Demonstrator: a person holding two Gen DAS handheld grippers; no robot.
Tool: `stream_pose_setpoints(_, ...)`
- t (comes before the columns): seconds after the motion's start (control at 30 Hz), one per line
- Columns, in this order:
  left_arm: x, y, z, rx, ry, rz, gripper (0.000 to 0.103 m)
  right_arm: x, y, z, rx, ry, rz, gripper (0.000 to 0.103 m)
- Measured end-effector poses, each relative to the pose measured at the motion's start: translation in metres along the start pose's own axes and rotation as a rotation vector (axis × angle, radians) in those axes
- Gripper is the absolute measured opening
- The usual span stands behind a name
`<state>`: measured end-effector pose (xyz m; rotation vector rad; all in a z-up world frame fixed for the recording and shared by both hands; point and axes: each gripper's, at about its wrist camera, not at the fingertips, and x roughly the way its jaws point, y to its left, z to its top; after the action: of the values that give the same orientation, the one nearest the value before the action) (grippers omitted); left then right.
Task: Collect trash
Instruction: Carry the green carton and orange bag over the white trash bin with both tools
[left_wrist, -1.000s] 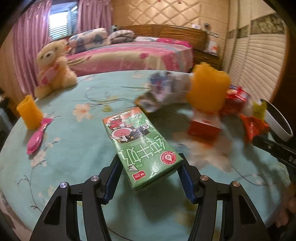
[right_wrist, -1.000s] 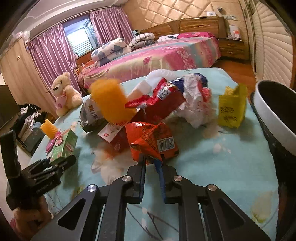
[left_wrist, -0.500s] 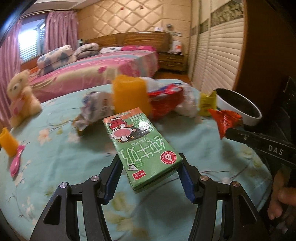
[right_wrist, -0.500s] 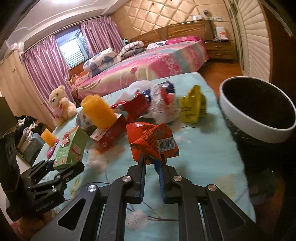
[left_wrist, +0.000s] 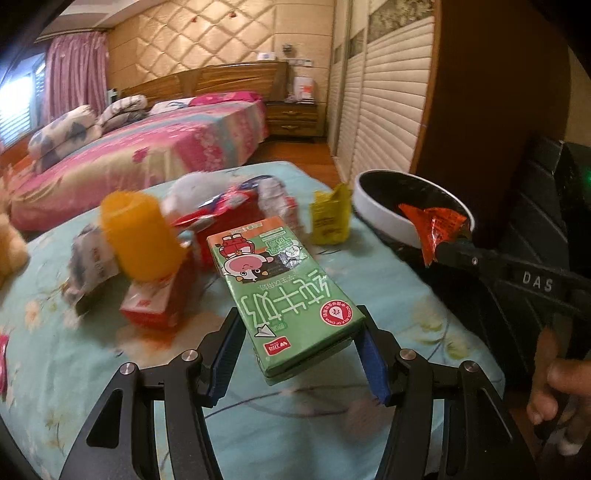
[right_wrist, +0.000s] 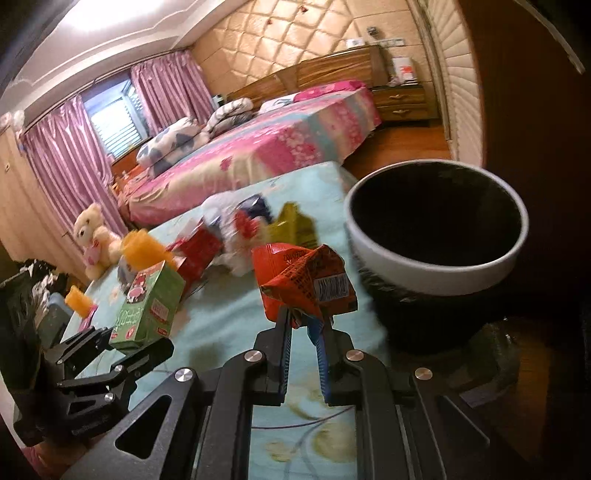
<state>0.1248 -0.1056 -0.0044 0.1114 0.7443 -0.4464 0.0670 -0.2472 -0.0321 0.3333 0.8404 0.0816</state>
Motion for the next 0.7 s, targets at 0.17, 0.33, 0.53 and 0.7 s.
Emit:
stream_pose_setpoints(0.17, 0.011, -0.006, 0.009, 0.035, 0.004, -0.03, 0.058, -0.009, -0.022, 0.011, 0.036, -0.026, -0.033, 0.012)
stream_pose_setpoints(0.33, 0.017, -0.004, 0.017, 0.06, 0.011, -0.062, 0.058, -0.009, -0.04, 0.021, 0.068, -0.03, -0.055, 0.012)
stream_pose_setpoints(0.53, 0.025, -0.008, 0.023, 0.087, 0.009, -0.091, 0.057, -0.006, -0.063, 0.03, 0.108, -0.029, -0.068, 0.012)
stream_pose_setpoints(0.7, 0.036, -0.016, 0.032, 0.11, 0.021, -0.116, 0.055, -0.004, -0.077, 0.04, 0.122, -0.032, -0.086, 0.012)
